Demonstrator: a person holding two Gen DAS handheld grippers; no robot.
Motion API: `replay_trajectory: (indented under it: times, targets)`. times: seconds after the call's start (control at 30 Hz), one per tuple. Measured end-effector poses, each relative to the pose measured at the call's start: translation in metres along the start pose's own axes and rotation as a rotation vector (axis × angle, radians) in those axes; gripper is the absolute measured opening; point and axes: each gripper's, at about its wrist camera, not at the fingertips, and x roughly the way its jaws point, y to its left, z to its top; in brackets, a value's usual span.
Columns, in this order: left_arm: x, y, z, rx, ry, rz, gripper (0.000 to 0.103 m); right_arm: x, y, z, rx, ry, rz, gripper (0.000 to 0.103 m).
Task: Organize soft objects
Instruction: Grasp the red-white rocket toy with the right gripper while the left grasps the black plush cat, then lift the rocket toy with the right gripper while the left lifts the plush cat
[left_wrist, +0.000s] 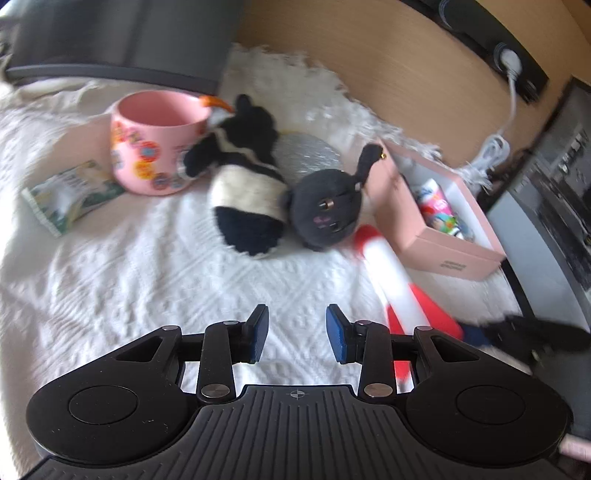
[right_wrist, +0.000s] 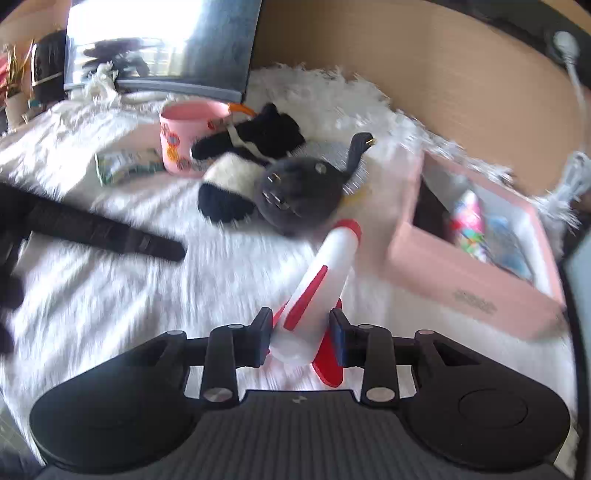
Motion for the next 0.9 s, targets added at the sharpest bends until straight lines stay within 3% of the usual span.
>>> replay_trajectory:
  times: [0.3,0.4,0.43,0.5,0.53,0.7,0.9]
  targets:
    - [0.015,-0.045,0.044,0.203,-0.070,-0.004,0.038,-0.037,-0.027,-0.052,0.048,0.011,-0.158,0.028]
    - [0.028,-0.059,0.062,0.288,-0.093,0.009,0.038,-0.039,-0.034,-0.062,0.074,0.025,-0.169,0.028]
    - [0.034,-0.063,0.067,0.302,-0.081,0.016,0.038,-0.040,-0.035,-0.065,0.077,0.027,-0.174,0.030]
    - [0.049,-0.068,0.075,0.306,-0.050,0.014,0.038,-0.045,-0.041,-0.071,0.107,0.023,-0.176,0.053]
    - [0.056,-0.070,0.077,0.306,-0.030,0.001,0.038,-0.048,-0.044,-0.073,0.125,0.022,-0.180,0.057]
    - [0.089,-0.083,0.083,0.299,0.057,-0.052,0.038,-0.053,-0.054,-0.082,0.155,0.028,-0.219,0.060]
    - [0.113,-0.094,0.088,0.364,0.029,0.036,0.057,-0.050,-0.057,-0.086,0.182,0.046,-0.224,0.067]
